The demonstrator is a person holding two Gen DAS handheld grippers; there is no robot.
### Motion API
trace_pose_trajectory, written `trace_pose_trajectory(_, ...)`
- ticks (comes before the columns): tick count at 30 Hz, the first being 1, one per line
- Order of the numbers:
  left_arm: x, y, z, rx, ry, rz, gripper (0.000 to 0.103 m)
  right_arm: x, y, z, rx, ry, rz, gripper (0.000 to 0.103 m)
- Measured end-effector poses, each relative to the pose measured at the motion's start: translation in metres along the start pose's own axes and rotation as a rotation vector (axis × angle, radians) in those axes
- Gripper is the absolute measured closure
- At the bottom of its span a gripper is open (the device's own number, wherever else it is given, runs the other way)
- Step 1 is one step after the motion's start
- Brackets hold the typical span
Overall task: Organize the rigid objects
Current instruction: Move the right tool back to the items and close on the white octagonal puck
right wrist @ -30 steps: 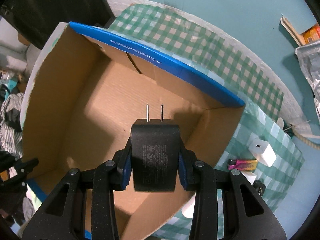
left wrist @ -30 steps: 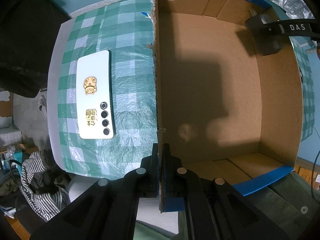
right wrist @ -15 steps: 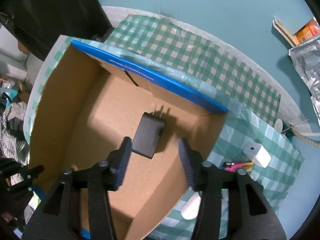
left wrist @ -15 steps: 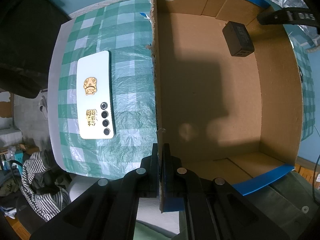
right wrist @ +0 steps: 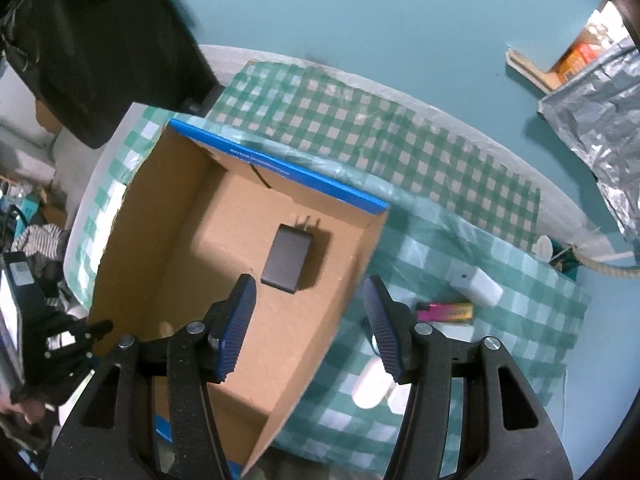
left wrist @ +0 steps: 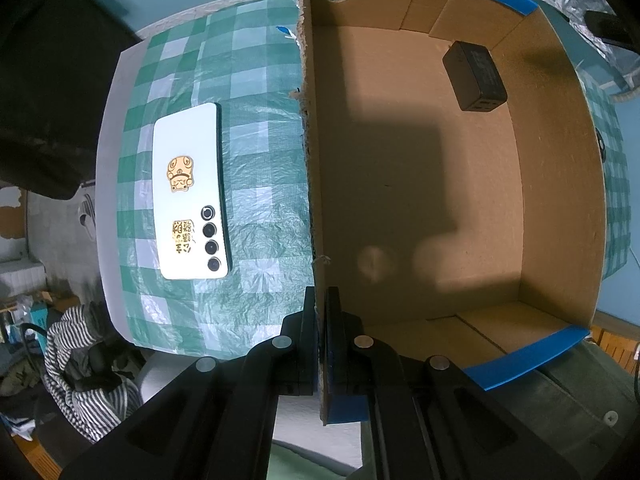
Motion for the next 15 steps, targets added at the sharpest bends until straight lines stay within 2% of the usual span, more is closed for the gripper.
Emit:
trace_pose_trajectory(12, 0.000, 0.001, -0.001, 0.000, 0.000, 0.003, 0.100, -0.019, 0.033, -0.035, -0.033, 0.036, 0.073, 0.047)
trace_pose_trajectory(15, 0.000, 0.001, -0.001, 0.000, 0.000, 0.005, 0.100, -0.027, 0.045, -0.041, -0.036, 0.041, 0.100, 0.040)
Point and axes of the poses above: each gripper's, at about its wrist camera, not at the fingertips, and z roughly the way its jaws point, y to its right, x to its top, the point moved 6 cm from there along z, roughly the way its jaws point, and after that the axes turned 6 degrees about z, right-handed, at the moved point
